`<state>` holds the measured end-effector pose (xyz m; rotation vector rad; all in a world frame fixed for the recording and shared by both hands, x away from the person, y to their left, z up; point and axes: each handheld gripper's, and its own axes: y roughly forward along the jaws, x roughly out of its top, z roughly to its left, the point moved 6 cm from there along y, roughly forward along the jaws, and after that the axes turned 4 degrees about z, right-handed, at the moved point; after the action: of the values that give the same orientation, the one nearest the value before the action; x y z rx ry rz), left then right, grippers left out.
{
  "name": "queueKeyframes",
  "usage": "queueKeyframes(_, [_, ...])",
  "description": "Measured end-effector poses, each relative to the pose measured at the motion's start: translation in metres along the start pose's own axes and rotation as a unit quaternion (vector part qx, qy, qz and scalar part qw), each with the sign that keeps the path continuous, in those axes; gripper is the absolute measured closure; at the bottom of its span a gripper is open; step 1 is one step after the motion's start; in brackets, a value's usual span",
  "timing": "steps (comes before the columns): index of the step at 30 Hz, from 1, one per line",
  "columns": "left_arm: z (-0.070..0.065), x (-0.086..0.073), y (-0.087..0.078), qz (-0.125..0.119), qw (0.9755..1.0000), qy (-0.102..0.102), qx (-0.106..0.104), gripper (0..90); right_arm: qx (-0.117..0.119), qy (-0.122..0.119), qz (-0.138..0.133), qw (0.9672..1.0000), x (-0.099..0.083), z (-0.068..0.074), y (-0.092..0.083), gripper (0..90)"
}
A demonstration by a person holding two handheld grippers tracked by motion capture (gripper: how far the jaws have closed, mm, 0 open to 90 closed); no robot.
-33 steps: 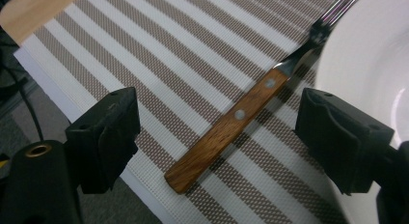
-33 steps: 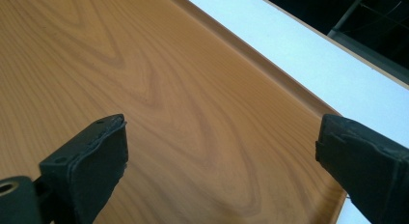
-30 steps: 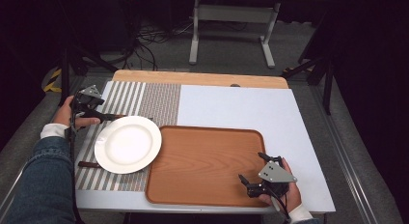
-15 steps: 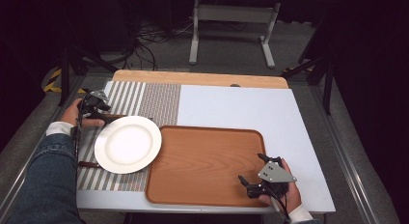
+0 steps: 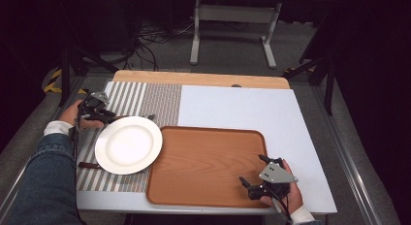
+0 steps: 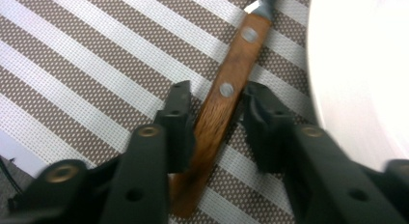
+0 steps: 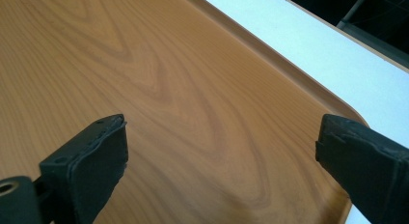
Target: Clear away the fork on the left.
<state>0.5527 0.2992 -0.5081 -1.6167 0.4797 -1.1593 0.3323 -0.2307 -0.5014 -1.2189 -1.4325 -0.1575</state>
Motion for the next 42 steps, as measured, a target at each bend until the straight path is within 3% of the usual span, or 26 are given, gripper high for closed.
queueKeyframes(2, [-0.001,0.000,0.000,-0.001,1.0000,0.004,0.003,75.4,0.002,-0.001,0.001,1.0000,0.000,0.001,0.000,5.3])
queueKeyframes(9, [-0.003,0.000,0.000,-0.004,0.9999,0.006,0.015,75.8,0.006,-0.001,0.003,1.0000,-0.001,0.001,0.001,5.3])
queueKeyframes(20, [-0.004,0.000,-0.004,-0.026,0.9973,-0.005,0.068,76.0,0.006,0.000,-0.001,1.0000,-0.001,0.000,-0.001,5.3])
queueKeyframes(23, [-0.003,0.000,-0.007,-0.035,0.9958,-0.010,0.084,76.0,0.004,0.002,-0.002,1.0000,-0.001,-0.001,-0.002,5.3])
queueKeyframes(25, [-0.004,0.001,-0.013,-0.050,0.9935,-0.015,0.102,76.0,0.003,0.002,-0.004,1.0000,0.000,-0.001,-0.002,5.3])
queueKeyframes(27, [-0.004,0.002,-0.015,-0.056,0.9930,-0.015,0.103,76.0,0.003,0.002,-0.005,1.0000,0.000,-0.001,-0.002,5.3])
queueKeyframes(30, [-0.007,0.004,-0.025,-0.076,0.9895,-0.020,0.121,76.1,0.000,0.003,-0.007,1.0000,0.000,-0.002,-0.003,5.3])
queueKeyframes(35, [-0.011,0.007,-0.032,-0.089,0.9875,-0.020,0.129,76.1,-0.001,0.005,-0.011,0.9999,0.001,-0.002,-0.004,5.3])
queueKeyframes(42, [-0.020,0.014,-0.044,-0.123,0.9818,-0.022,0.143,76.1,-0.002,0.005,-0.016,0.9999,0.002,-0.003,-0.006,5.3])
